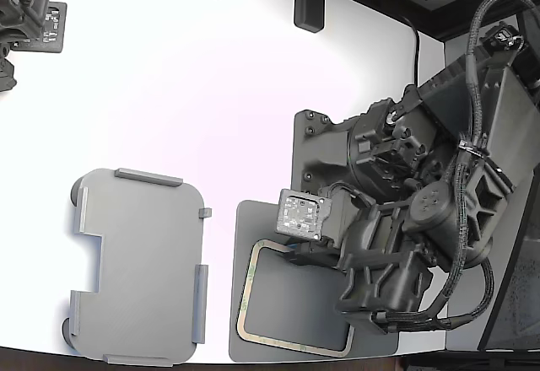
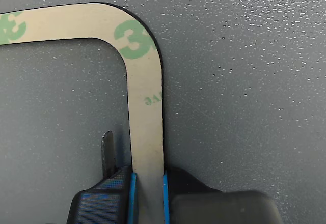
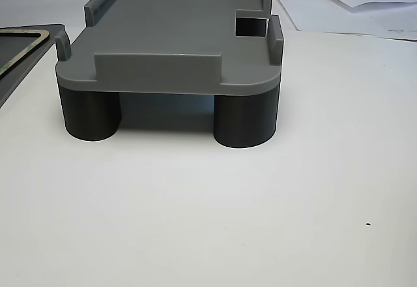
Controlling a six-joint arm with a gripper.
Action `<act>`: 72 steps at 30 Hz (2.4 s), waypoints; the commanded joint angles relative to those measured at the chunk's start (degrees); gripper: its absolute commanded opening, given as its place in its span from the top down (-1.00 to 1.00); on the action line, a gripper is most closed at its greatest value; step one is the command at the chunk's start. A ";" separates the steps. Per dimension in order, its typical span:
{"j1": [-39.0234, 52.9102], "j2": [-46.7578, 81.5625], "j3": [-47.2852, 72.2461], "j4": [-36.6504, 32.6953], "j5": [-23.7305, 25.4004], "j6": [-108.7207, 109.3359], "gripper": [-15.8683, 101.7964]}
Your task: Move top rectangular frame to the holder.
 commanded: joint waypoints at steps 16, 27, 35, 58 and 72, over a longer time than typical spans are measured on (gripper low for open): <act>-2.20 -3.16 -19.25 15.38 -2.55 -1.76 0.91; -6.15 -13.71 -43.95 24.79 8.00 8.70 0.91; -12.74 -21.27 -55.63 25.22 14.06 25.49 0.91; -23.38 -39.90 -69.35 25.22 6.77 58.36 0.91; -25.05 -38.41 -64.42 25.05 6.77 54.76 0.91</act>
